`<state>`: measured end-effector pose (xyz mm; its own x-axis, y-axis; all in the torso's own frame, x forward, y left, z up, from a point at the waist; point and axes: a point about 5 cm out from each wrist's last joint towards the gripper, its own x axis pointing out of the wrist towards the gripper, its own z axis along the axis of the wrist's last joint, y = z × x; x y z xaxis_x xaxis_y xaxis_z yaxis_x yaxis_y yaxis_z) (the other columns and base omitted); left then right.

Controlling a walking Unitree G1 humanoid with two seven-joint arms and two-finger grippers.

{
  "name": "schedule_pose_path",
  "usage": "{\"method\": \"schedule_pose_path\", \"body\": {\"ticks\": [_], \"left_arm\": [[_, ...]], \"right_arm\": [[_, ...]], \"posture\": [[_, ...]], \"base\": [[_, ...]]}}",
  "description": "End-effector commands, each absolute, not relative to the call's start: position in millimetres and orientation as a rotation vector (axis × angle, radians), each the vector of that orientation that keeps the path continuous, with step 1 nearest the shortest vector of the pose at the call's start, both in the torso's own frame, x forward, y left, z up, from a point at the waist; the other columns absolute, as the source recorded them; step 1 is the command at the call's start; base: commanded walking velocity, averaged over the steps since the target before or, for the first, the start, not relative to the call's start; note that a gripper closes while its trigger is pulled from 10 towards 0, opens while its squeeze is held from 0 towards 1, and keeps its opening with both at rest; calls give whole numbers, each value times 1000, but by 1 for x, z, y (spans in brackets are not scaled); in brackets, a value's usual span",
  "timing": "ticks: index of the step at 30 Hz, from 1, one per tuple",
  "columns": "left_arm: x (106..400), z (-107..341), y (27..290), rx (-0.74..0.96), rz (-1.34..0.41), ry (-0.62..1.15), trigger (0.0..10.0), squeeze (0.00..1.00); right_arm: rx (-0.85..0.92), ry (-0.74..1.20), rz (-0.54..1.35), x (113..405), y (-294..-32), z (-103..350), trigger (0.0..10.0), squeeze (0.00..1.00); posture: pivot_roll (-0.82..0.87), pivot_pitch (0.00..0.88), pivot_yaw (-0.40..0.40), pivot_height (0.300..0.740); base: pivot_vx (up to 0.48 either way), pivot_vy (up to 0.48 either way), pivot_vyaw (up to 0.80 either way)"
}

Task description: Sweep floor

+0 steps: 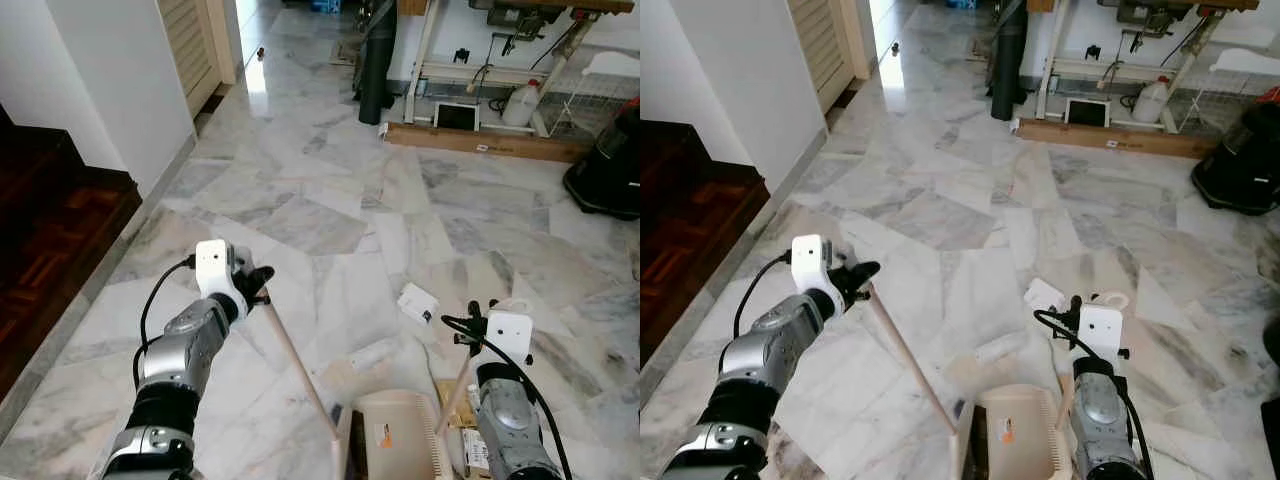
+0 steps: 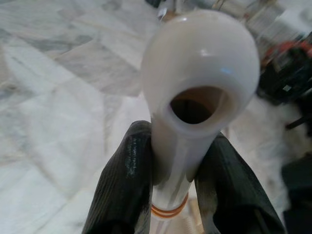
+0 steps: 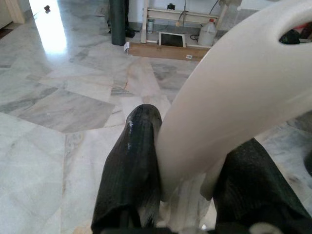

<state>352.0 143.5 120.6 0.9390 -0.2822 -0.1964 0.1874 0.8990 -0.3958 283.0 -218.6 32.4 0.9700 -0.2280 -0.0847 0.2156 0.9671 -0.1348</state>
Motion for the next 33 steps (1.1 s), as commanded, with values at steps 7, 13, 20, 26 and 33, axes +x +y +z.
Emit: {"method": "schedule_pose_path", "body": {"ticks": [7,13,20,26,33], "left_arm": [[357,135,139,-546,-280,197,10000,0],[357,158,151,-373,-246,36,10000,0],[349,190,163,-165,-176,-197,10000,0],[338,188,159,-29,-204,-258,10000,0],[326,170,154,66,-188,-239,10000,0]], "right_arm": [[-112,196,-214,274,-217,15,10000,0],[-79,193,-224,274,-217,15,10000,0],[-2,167,-271,276,-223,20,10000,0],[64,114,-300,282,-226,30,10000,0],[188,-19,-344,287,-235,54,10000,0]], "posture": [[-62,90,6,740],[-60,94,5,740],[-59,88,7,740],[-61,84,3,740],[-70,86,-10,740]], "base": [[0,0,0],[0,0,0],[0,0,0],[0,0,0],[0,0,0]]}}
